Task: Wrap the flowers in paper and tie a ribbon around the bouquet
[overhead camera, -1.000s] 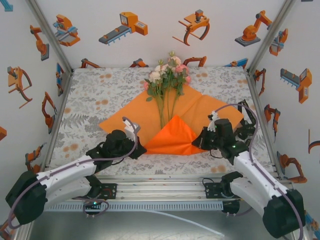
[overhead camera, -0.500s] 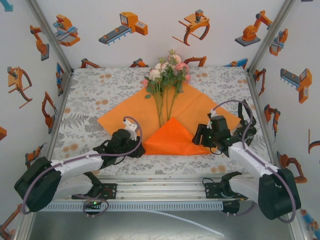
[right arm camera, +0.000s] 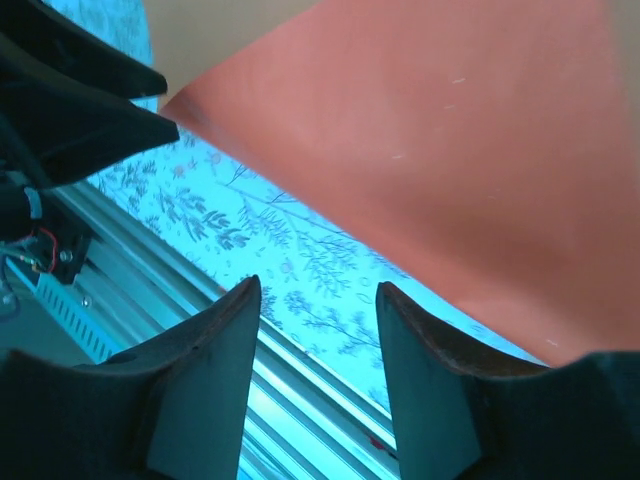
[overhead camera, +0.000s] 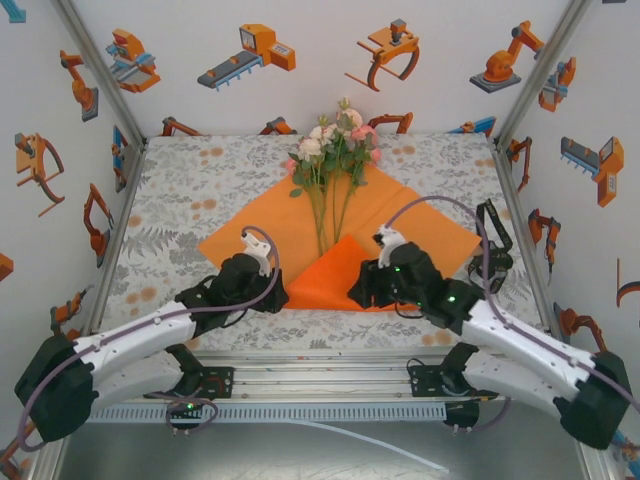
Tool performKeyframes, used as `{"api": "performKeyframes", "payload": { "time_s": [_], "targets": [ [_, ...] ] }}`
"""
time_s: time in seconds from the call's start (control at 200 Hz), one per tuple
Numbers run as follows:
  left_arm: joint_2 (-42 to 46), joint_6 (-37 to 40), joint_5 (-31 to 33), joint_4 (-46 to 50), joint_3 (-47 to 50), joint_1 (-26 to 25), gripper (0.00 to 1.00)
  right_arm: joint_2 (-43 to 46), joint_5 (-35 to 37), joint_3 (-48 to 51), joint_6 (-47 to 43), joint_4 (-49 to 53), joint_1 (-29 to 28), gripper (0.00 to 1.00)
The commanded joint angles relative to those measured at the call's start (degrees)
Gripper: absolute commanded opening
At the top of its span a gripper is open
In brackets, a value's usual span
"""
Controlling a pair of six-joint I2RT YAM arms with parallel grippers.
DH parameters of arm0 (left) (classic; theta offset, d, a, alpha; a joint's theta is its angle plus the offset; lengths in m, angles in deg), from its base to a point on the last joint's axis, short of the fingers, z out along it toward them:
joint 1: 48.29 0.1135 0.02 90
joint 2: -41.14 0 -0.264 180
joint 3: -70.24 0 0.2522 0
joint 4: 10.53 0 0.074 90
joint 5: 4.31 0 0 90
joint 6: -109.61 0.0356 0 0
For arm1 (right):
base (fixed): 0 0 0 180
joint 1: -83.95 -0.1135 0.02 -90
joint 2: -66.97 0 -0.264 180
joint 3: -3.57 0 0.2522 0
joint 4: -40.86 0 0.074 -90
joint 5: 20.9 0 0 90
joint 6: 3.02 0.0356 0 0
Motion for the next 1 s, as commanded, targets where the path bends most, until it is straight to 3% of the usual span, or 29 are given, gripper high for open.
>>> {"api": "performKeyframes", "payload": {
  "time_s": [0.0,0.095,0.18,0.33,0.451,0.596,0.996],
  "targets": [
    [2.76,-4.5,1.51,9.29,-3.59,-2.62,0.49,-8.57,-1.07,1.51,4.39,-11.77,-2.9,0.46],
    [2.83,-8.14,2.77,10.47,-4.76,-6.8,0.45,-14.82,0.9,0.45,3.82,-13.79,-3.28,0.44],
    [-0.34,-9.22,1.71,4.81,-4.75,-9.69,0.45,-18.69,5.22,0.04,2.22,-14.34,-3.28,0.44],
    [-11.88,-10.86,0.21,-9.09,-5.5,-10.28,0.45,-22.15,11.15,0.18,0.19,-14.85,-3.19,0.44],
    [-19.69,-11.56,3.47,-15.87,-7.21,-10.03,0.45,-23.19,11.98,1.61,0.3,-16.03,-2.49,0.44],
    [-22.57,-14.4,7.15,-19.61,-5.64,-9.06,0.44,-20.1,12.16,3.48,1.19,-13.8,-0.02,0.45],
    [-13.64,-23.15,12.13,-14.52,5.65,-7.08,0.43,-2.03,16.54,11.67,2.43,4.35,11.27,0.5]
  ]
}}
